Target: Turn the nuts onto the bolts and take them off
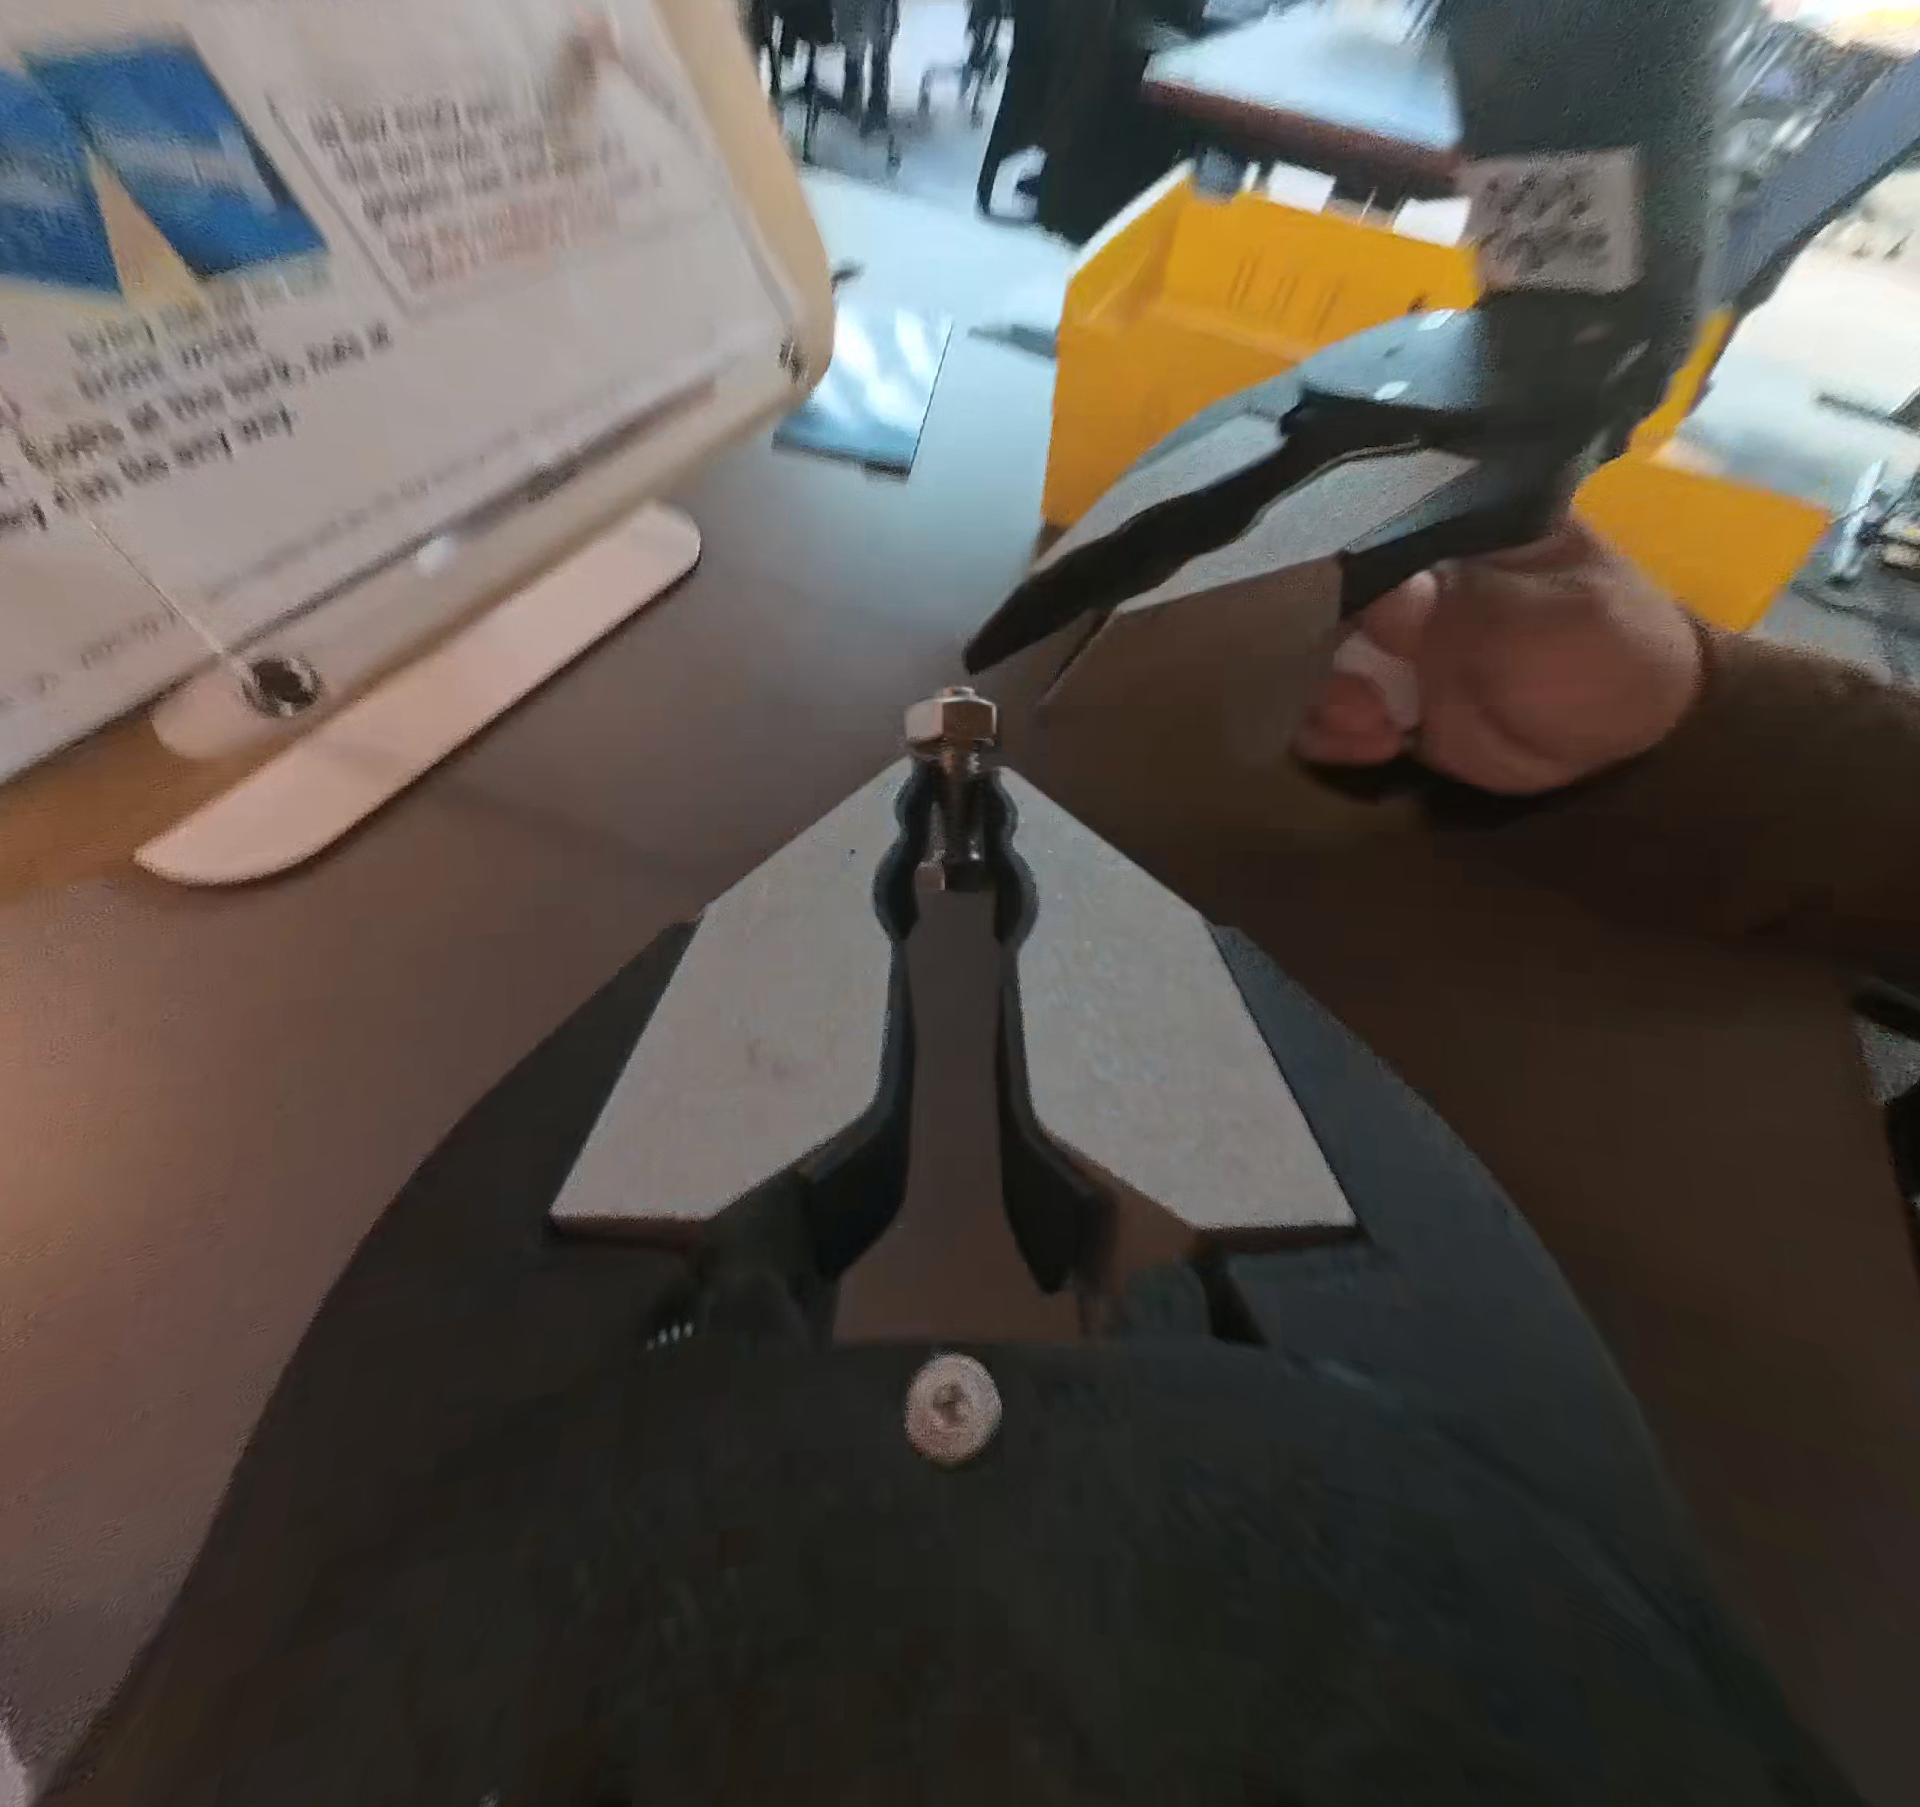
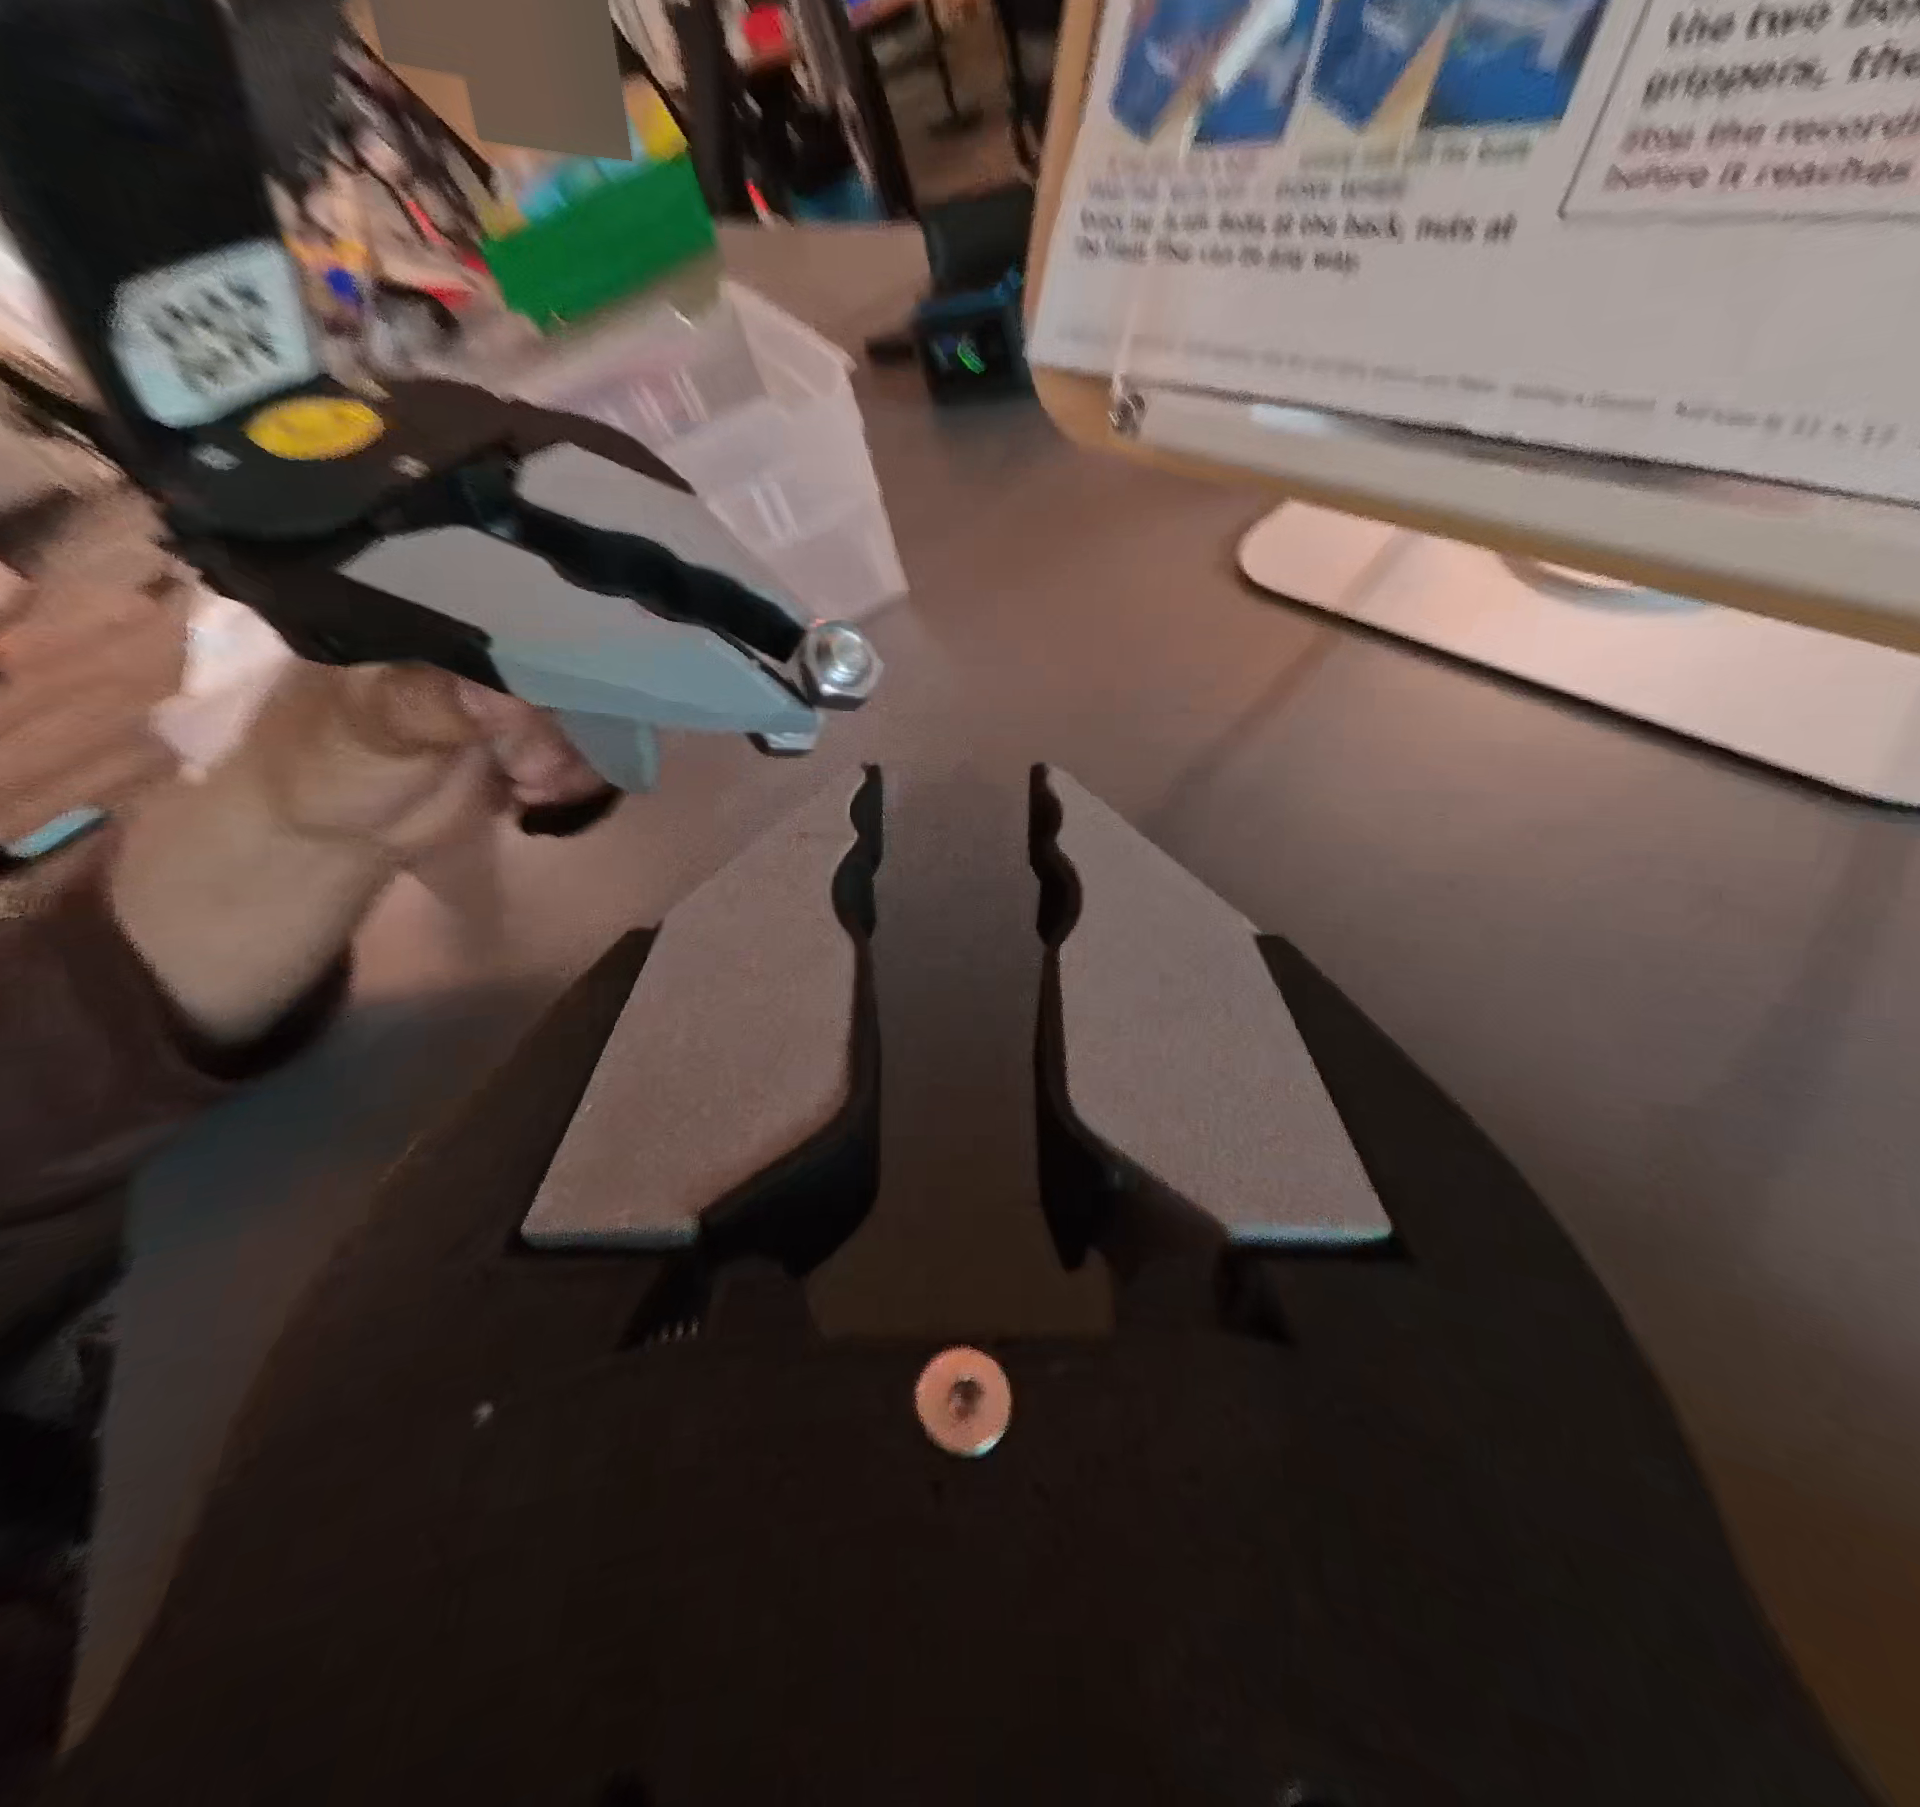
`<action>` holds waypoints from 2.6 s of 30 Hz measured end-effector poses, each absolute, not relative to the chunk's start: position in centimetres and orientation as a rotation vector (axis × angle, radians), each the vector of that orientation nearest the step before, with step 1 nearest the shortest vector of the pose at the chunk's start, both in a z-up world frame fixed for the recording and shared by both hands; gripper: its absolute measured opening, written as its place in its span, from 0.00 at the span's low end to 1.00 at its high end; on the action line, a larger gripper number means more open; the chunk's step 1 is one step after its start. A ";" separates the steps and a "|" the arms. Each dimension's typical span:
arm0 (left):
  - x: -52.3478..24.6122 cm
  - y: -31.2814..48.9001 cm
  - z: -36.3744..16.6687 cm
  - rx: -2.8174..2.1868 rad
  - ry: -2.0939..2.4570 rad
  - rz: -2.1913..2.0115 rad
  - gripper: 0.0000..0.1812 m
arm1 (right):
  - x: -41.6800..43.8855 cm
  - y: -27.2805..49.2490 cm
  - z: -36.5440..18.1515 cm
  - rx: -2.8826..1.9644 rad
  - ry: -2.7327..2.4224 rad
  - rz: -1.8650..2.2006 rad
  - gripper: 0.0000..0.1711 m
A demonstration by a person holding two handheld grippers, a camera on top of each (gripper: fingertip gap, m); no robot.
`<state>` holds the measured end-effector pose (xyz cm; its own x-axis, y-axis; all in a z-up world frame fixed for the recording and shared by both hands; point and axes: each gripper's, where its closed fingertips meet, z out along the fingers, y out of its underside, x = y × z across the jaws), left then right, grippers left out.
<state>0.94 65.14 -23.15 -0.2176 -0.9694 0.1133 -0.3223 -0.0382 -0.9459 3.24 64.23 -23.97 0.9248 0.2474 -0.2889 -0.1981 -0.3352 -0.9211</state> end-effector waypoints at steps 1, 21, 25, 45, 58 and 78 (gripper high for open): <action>1.0 64.9 -22.6 -1.359 1.572 -1.301 0.04 | 2.9 64.1 -23.3 -1.822 -0.041 0.502 0.14; 1.6 61.7 -21.2 -1.194 1.560 -1.402 0.04 | 0.8 63.0 -20.2 -1.607 -0.105 0.778 0.08; 1.6 62.0 -22.0 -1.236 1.598 -1.368 0.04 | 0.9 63.3 -21.0 -1.673 -0.123 0.699 0.08; 1.7 61.9 -22.0 -1.206 1.602 -1.264 0.04 | 1.1 62.9 -19.9 -1.639 -0.196 0.502 0.13; 1.8 61.3 -21.4 -1.204 1.575 -1.346 0.04 | 1.4 63.4 -19.8 -1.625 -0.160 0.377 0.21; 1.1 63.1 -20.2 -1.211 1.470 -1.349 0.04 | 3.6 62.8 -19.1 -1.582 -0.056 0.406 0.25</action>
